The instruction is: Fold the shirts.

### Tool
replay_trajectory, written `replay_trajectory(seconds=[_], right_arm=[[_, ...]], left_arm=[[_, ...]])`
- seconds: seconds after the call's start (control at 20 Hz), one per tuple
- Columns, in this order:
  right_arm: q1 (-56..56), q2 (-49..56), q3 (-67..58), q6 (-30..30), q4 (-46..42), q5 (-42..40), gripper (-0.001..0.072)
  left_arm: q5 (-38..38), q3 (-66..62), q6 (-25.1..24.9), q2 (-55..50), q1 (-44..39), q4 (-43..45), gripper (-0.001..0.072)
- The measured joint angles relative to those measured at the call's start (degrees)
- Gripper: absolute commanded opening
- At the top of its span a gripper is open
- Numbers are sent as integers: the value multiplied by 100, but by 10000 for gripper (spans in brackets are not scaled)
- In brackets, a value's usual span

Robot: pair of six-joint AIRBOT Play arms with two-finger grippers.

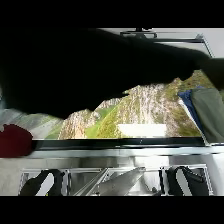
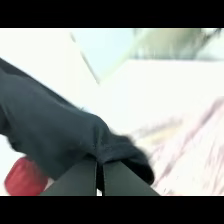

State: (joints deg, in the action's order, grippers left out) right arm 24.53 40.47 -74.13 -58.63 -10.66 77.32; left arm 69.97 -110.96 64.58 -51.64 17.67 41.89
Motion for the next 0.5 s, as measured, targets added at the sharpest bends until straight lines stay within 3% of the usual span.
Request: replay_trajectory(seconds=[0.2,0.5], right_arm=[[22,-46,-140,-48,90,-234,20],[-1263,984,680,-164,-780,-748,20]], left_arm=[[-136,-313,-127,-245,190,-334,23],[-107,127,-422,-2024,-997,-37,23]])
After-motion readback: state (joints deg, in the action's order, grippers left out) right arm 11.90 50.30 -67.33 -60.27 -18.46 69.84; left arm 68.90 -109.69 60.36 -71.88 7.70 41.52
